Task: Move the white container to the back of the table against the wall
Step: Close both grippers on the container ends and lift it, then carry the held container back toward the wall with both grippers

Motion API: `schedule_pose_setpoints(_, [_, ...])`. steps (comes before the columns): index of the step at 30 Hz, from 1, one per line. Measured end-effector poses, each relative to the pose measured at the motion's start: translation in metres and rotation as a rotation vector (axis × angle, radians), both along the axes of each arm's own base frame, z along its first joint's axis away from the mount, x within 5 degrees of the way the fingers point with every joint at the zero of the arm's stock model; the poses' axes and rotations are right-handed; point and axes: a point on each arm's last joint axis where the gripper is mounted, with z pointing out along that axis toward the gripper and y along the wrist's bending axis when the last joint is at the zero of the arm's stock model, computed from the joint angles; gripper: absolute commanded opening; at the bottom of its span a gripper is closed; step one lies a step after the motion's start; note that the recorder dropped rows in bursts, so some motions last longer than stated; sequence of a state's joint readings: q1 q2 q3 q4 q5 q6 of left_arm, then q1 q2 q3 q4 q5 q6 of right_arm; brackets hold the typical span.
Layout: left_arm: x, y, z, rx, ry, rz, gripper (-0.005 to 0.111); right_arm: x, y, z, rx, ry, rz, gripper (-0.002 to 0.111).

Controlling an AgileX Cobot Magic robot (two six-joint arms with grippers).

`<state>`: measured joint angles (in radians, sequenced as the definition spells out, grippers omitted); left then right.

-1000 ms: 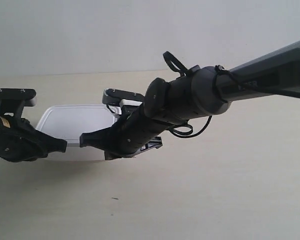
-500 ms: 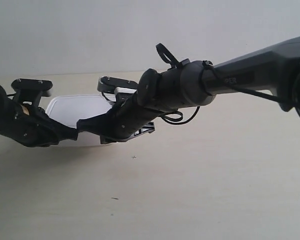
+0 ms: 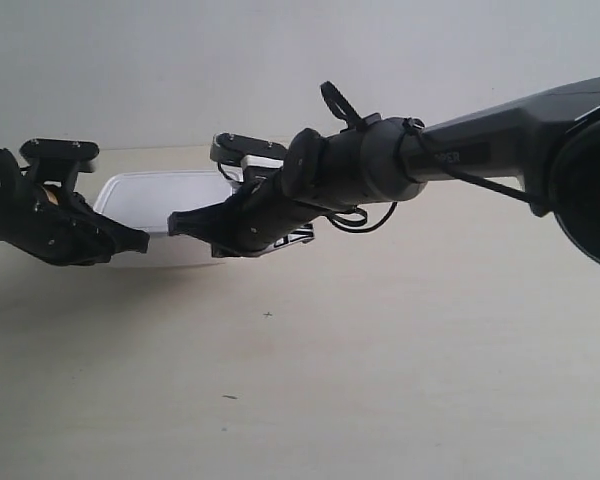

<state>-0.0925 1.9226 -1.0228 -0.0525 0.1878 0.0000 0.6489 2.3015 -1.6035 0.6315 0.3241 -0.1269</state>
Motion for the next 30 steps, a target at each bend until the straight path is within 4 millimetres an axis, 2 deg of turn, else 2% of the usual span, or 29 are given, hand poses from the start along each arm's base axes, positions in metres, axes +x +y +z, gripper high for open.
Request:
schedule_pose_setpoints(9, [0.024, -0.002, -0.002, 0.013, -0.029, -0.021, 0.0, 0.019, 0.003, -0.002, -0.012, -0.042, 0.018, 0.0])
schedule_pose_setpoints(15, [0.038, -0.003, 0.0, 0.025, -0.055, -0.036, 0.0, 0.03, 0.001, 0.008, -0.007, -0.099, 0.013, 0.0])
schedule_pose_setpoints(21, [0.049, -0.004, -0.003, 0.034, -0.057, -0.045, 0.0, 0.045, -0.005, 0.0, -0.008, -0.107, -0.01, 0.0])
schedule_pose_setpoints(30, [0.065, -0.005, -0.002, 0.043, -0.085, -0.055, 0.0, 0.058, 0.0, -0.005, -0.006, -0.133, -0.003, 0.0])
